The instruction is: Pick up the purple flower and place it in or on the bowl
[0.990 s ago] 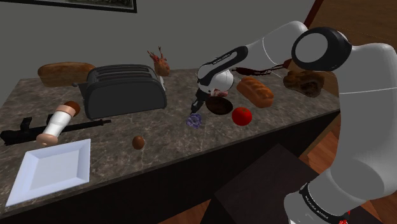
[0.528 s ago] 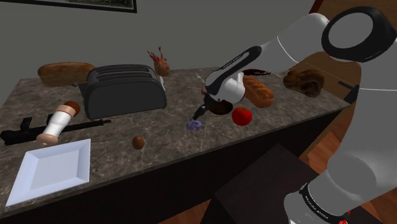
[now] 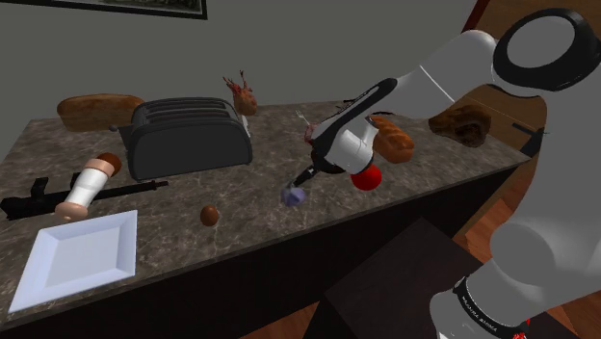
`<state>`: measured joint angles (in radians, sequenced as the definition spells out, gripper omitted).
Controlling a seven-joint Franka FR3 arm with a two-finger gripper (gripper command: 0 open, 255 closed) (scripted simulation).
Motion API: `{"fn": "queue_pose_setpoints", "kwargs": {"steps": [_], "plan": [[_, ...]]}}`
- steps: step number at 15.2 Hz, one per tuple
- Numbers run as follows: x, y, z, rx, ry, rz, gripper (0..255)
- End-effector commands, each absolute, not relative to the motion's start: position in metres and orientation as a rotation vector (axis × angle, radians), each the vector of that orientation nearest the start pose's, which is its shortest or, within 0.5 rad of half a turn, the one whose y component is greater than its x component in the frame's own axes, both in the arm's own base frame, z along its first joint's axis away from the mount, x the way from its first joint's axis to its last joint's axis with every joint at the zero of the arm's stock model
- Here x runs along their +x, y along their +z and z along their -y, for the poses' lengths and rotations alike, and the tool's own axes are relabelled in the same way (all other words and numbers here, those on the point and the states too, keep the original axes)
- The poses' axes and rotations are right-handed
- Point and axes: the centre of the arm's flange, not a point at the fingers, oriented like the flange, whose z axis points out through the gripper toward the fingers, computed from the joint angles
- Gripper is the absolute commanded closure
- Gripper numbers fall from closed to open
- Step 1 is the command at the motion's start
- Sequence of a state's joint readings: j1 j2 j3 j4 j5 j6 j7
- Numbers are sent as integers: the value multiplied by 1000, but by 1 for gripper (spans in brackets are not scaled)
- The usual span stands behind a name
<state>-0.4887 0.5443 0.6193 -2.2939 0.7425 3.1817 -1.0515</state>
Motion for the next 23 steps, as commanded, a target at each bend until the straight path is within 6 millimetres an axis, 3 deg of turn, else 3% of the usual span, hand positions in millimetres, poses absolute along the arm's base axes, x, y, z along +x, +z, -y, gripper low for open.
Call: {"fn": "queue_pose_setpoints", "kwargs": {"steps": [1, 9, 10, 19, 20, 23], "plan": [[536, 153, -25, -2811, -612, 427, 0], [536, 153, -25, -2811, -612, 427, 0], [536, 153, -25, -2811, -612, 427, 255], [536, 153, -25, -2811, -612, 427, 255], [536, 153, -25, -2811, -612, 427, 0], [522, 183, -53, -2878, -499, 413, 0]]}}
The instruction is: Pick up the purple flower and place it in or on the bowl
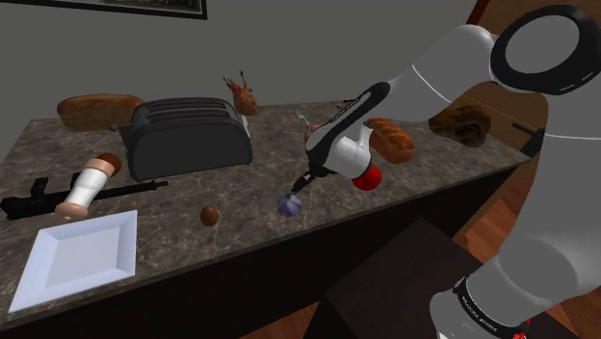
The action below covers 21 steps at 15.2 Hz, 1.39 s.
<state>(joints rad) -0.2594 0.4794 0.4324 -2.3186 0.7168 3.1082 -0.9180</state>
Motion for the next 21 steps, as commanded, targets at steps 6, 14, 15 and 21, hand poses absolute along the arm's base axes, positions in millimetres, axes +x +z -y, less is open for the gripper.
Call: {"fn": "queue_pose_setpoints", "kwargs": {"steps": [6, 14, 15, 21], "plan": [[501, 241, -113, -2999, -261, 380, 0], [502, 223, -131, -3023, -206, 372, 0], [503, 215, -132, -3023, -206, 372, 0], [503, 215, -132, -3023, -206, 372, 0]]}}
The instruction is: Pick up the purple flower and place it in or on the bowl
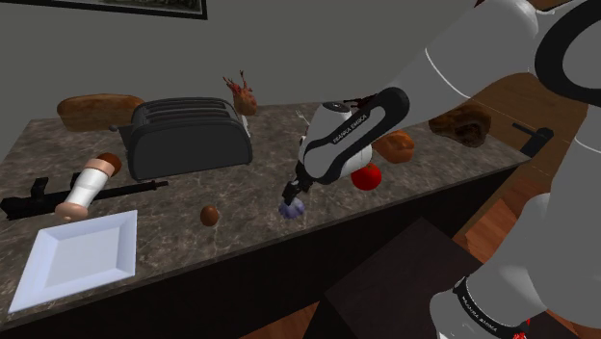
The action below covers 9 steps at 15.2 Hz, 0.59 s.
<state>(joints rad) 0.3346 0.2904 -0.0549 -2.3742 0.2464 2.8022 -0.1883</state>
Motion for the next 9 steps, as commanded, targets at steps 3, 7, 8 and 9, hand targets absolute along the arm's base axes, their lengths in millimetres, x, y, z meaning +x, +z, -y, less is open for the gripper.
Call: {"fn": "queue_pose_setpoints", "kwargs": {"steps": [3, 7, 8, 9], "plan": [[503, 215, -132, -3023, -206, 372, 255], [503, 215, -132, -3023, -206, 372, 255], [503, 215, -132, -3023, -206, 372, 255], [504, 215, -132, -3023, -206, 372, 255]]}}
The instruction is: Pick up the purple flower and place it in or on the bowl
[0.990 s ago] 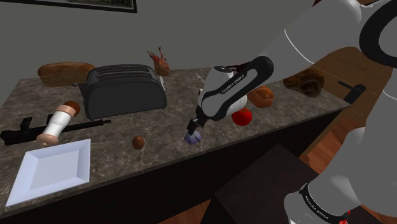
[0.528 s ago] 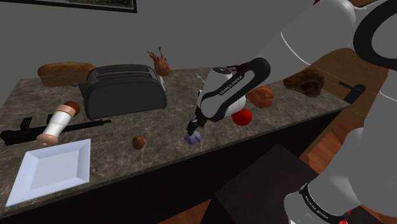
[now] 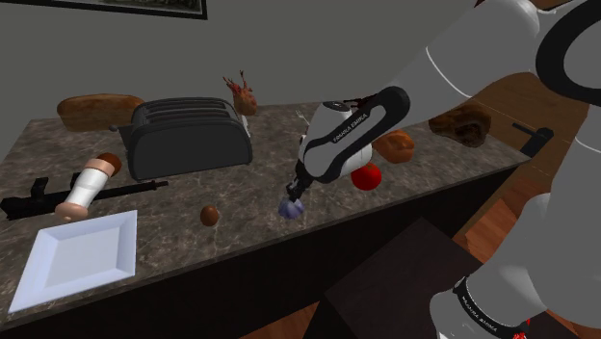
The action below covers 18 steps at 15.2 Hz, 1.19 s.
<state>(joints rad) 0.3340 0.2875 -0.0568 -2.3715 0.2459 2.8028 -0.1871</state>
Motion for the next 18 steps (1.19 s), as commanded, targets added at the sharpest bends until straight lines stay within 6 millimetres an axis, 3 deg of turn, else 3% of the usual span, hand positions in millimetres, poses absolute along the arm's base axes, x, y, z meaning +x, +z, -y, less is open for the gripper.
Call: {"fn": "queue_pose_setpoints", "kwargs": {"steps": [1, 3, 18], "plan": [[503, 215, -132, -3023, -205, 372, 255], [503, 215, -132, -3023, -206, 372, 255], [503, 294, -132, -3023, -206, 372, 255]]}}
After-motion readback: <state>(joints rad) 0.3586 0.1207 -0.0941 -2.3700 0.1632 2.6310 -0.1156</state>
